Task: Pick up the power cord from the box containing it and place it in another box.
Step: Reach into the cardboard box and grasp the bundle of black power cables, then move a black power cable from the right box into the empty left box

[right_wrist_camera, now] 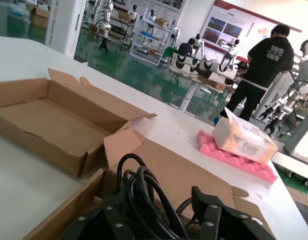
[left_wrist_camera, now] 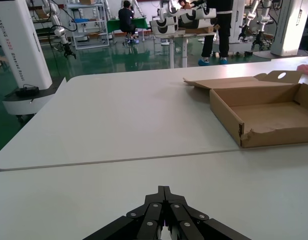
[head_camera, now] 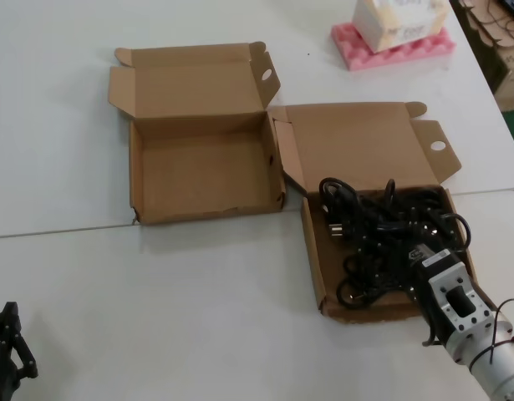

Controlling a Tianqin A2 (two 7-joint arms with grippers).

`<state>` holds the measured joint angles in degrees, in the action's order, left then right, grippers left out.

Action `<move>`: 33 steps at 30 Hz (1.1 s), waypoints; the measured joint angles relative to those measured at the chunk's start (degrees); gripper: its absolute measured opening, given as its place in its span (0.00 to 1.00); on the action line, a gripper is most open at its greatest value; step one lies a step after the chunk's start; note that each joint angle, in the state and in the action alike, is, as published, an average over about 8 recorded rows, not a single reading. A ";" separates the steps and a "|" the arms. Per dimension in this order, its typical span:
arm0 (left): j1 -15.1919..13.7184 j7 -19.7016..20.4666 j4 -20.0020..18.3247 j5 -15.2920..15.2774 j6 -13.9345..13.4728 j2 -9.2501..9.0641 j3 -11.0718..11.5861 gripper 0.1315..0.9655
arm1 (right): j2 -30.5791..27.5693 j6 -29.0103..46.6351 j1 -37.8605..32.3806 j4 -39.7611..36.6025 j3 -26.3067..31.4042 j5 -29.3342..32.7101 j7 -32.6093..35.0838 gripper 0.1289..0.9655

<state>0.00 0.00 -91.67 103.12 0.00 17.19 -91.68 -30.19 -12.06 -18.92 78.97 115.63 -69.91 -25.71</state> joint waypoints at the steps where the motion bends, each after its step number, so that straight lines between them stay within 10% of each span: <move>1: 0.00 0.00 0.00 0.00 0.00 0.00 0.00 0.04 | 0.04 0.09 0.08 0.02 -0.24 0.28 0.00 0.50; 18: 0.00 0.00 0.00 0.00 0.00 0.00 0.00 0.04 | 1.46 2.15 2.12 2.12 -5.67 4.33 0.00 0.16; 33: 0.00 0.00 0.00 0.00 0.00 0.00 0.00 0.04 | 3.88 7.21 5.81 9.76 -12.61 8.88 0.00 0.06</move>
<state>0.00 0.01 -91.67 103.12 0.00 17.19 -91.68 -26.31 -4.84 -13.12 88.73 103.02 -61.03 -25.71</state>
